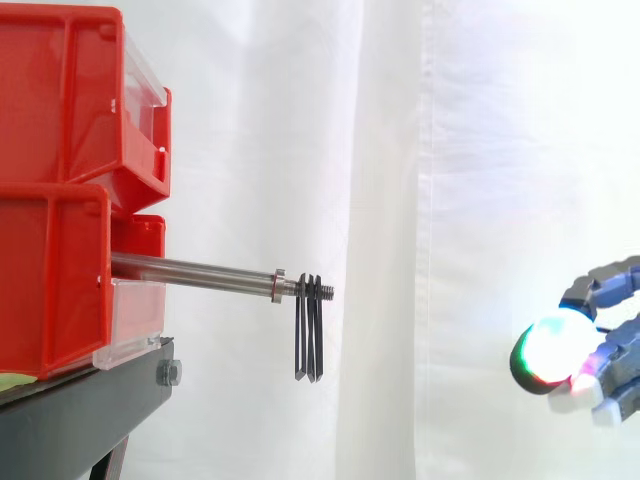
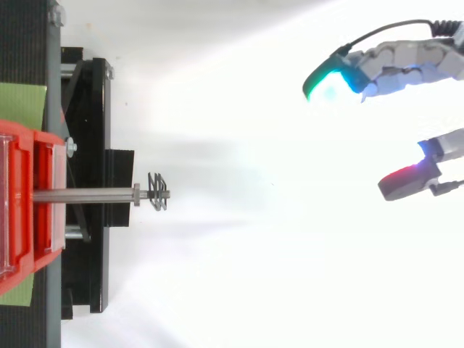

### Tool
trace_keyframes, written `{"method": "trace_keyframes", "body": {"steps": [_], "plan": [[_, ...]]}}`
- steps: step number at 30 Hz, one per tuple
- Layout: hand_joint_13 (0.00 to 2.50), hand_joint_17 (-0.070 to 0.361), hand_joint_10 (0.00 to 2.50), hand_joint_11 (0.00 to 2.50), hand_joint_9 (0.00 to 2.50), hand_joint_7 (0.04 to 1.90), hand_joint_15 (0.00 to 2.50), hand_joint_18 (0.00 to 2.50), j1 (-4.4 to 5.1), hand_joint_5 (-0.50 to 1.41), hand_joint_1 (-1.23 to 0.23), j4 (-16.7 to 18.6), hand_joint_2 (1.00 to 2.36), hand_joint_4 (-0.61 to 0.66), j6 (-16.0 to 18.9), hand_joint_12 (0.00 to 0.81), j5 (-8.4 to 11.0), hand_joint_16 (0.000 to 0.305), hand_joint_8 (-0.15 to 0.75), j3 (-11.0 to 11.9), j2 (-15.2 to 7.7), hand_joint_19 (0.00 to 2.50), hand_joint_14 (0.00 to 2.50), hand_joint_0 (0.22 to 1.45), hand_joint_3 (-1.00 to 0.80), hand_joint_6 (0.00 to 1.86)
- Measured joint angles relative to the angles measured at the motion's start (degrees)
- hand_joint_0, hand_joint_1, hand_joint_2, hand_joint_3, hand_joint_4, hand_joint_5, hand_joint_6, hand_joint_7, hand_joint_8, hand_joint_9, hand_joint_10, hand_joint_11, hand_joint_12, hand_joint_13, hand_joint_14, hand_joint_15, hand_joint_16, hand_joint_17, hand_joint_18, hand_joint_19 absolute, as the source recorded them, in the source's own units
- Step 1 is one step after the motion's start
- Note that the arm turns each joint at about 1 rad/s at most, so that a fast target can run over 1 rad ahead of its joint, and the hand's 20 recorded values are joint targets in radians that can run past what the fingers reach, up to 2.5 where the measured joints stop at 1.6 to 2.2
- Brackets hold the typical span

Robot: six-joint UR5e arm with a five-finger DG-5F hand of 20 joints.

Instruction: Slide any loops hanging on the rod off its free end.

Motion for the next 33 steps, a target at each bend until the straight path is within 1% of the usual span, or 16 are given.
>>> {"method": "trace_keyframes", "body": {"steps": [2, 4, 9, 12, 16, 19, 24, 27, 31, 33], "plan": [[0.47, 0.108, 0.01, 0.25, 0.71, 0.76, 0.20, 0.51, 0.25, -0.16, -0.68, 1.7, 1.00, 0.18, 1.2, 0.345, 1.11, 0.048, 0.256, 0.0, -0.5, 0.32, 0.01, 0.59, -0.49, 0.50], [0.47, 0.108, 0.01, 0.25, 0.71, 0.76, 0.20, 0.51, 0.43, -0.16, -0.68, 2.6, 1.00, 0.18, 2.3, 0.345, 2.22, 0.048, 0.256, 0.0, -0.7, 0.32, 0.01, 0.59, -0.49, 0.50], [0.48, 0.109, 0.01, 0.24, 0.71, 0.76, 0.21, 0.52, 1.16, -0.16, -0.67, 2.6, 1.00, 0.18, 5.7, 0.347, 5.40, 0.049, 0.257, 0.0, -1.0, 0.32, 0.01, 0.59, -0.48, 0.50], [0.48, 0.109, 0.01, 0.24, 0.70, 0.76, 0.21, 0.52, 1.62, -0.16, -0.67, 2.4, 1.00, 0.18, 7.1, 0.348, 6.31, 0.049, 0.259, 0.0, -1.3, 0.32, 0.01, 0.59, -0.49, 0.50], [0.48, 0.110, 0.01, 0.24, 0.70, 0.76, 0.21, 0.52, 2.03, -0.16, -0.68, 2.4, 1.00, 0.18, 8.1, 0.348, 6.71, 0.049, 0.257, 0.0, -1.5, 0.32, 0.01, 0.59, -0.50, 0.50], [0.48, 0.110, 0.01, 0.23, 0.71, 0.76, 0.21, 0.52, 2.34, -0.16, -0.70, 2.3, 1.00, 0.18, 8.7, 0.347, 7.36, 0.049, 0.256, 0.0, -1.6, 0.32, 0.01, 0.59, -0.50, 0.50], [0.49, 0.110, 0.01, 0.24, 0.71, 0.76, 0.21, 0.52, 3.28, -0.16, -0.71, 2.2, 1.00, 0.18, 11.0, 0.346, 10.27, 0.049, 0.257, 0.0, -1.6, 0.33, 0.01, 0.58, -0.50, 0.50], [0.50, 0.111, 0.01, 0.25, 0.72, 0.76, 0.22, 0.52, 3.72, -0.16, -0.70, 2.1, 1.00, 0.19, 12.0, 0.346, 11.27, 0.049, 0.261, 0.0, -1.9, 0.32, 0.01, 0.58, -0.50, 0.50], [0.50, 0.111, 0.01, 0.25, 0.72, 0.76, 0.22, 0.52, 4.01, -0.16, -0.69, 2.2, 1.00, 0.19, 13.5, 0.346, 11.64, 0.049, 0.259, 0.9, -3.8, 0.33, 0.01, 0.57, -0.50, 0.50], [0.50, 0.111, 0.01, 0.24, 0.72, 0.76, 0.22, 0.53, 4.05, -0.16, -0.69, 1.8, 1.00, 0.19, 15.2, 0.346, 11.70, 0.049, 0.260, 2.3, -5.6, 0.33, 0.01, 0.57, -0.50, 0.50]]}}
